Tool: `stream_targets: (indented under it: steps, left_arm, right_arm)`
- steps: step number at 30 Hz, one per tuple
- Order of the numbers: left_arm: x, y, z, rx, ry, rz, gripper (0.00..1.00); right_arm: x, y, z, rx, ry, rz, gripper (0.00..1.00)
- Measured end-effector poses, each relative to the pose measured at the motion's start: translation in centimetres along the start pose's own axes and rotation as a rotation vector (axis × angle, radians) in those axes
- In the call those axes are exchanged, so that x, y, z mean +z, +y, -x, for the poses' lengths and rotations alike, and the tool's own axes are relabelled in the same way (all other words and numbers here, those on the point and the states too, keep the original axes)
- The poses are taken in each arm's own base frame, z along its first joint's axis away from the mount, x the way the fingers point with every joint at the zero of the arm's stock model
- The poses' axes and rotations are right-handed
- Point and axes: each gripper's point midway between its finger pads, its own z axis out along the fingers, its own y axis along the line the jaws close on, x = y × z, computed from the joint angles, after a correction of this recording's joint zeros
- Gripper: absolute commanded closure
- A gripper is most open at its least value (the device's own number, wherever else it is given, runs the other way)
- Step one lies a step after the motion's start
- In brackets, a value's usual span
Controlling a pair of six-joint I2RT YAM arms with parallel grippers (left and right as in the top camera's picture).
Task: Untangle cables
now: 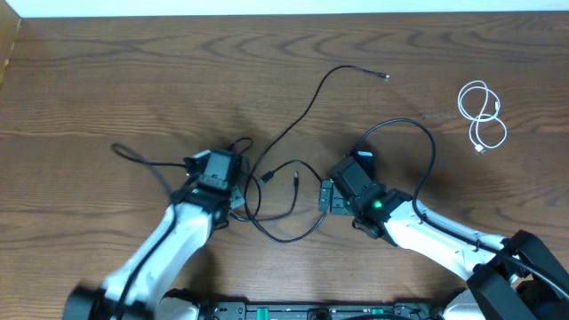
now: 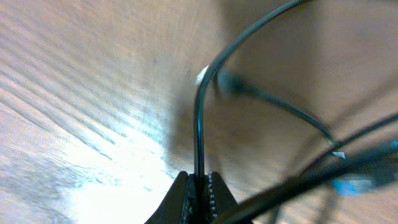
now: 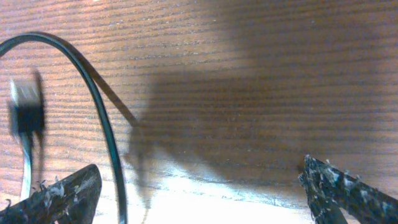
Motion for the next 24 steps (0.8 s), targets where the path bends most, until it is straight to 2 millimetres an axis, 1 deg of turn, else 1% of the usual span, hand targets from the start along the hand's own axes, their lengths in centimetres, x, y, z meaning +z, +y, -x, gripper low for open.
stream_targets:
  steps: [3,4,7,11,15,24]
  left_arm:
    - [-2.9,-0.6,1.8,-0.033,-0.091,-0.084,0.93]
    - [-4.2,-0.8,2.5,-0.047,-0.134,-0.121,0.93]
    - [-7.4,-1.0,4.0,-0.080,-0.228,-0.206,0.93]
    - [-10.3,-0.8,4.7,-0.105,-0.306,-0.278,0.93]
    - [-11.9,-0.3,4.8,-0.118,-0.344,-0.314,0.93]
    - [-14.0,0.4,5.6,-0.161,-0.427,-0.350,0.93]
  right_arm:
    - [0.0,0.0,0.0,0.000,0.000,0.000,0.01]
    - [0.0,0.0,0.0,0.000,0.000,0.000,0.01]
    - [0.0,0.0,0.0,0.000,0.000,0.000,0.01]
    - [0.0,0.0,0.0,0.000,0.000,0.000,0.01]
    - [0.0,0.0,0.0,0.000,-0.001,0.000,0.01]
    - [0.0,0.0,0.0,0.000,-0.001,0.001,0.01]
